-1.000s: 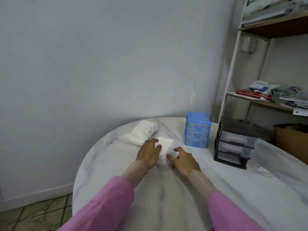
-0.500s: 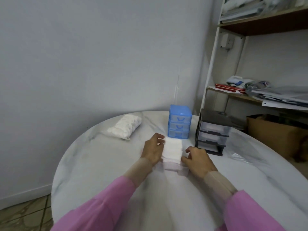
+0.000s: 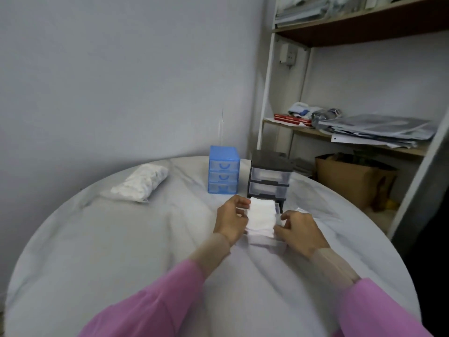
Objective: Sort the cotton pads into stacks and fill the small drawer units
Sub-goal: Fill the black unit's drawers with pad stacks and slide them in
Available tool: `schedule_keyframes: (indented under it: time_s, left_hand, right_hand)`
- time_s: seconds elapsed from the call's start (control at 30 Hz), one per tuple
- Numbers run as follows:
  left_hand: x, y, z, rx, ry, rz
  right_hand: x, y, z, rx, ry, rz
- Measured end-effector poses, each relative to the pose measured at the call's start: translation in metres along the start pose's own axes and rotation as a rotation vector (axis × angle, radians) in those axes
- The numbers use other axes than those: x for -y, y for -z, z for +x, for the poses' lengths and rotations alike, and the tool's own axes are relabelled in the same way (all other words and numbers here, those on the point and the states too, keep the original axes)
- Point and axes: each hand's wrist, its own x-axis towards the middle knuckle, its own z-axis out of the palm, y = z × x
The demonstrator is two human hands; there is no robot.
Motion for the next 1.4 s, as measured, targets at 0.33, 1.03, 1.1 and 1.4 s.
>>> schedule_keyframes:
  time_s: [0.33, 1.03, 1.1, 1.4]
  left_hand:
    - [0.013, -0.015, 0.018, -0.14, 0.223, -0.236]
    - [0.019, -0.027, 0.036, -0.017, 0.213, -0.107]
    - [0.019, -0.025, 0.037, -0.013, 0.204, -0.099]
    - [0.012, -0.027, 0.047, 0.098, 0.107, 0.014]
  right_hand:
    - [-0.018, -0.002, 0.022, -0.091, -0.053, 0.204]
    - [-0.028, -0.022, 0.05, -0.188, -0.118, 0.331]
    - [-0.029, -0.021, 0.053, -0.211, -0.107, 0.345]
    - [-0.021, -0.021, 0.065, -0.115, -0.102, 0.419]
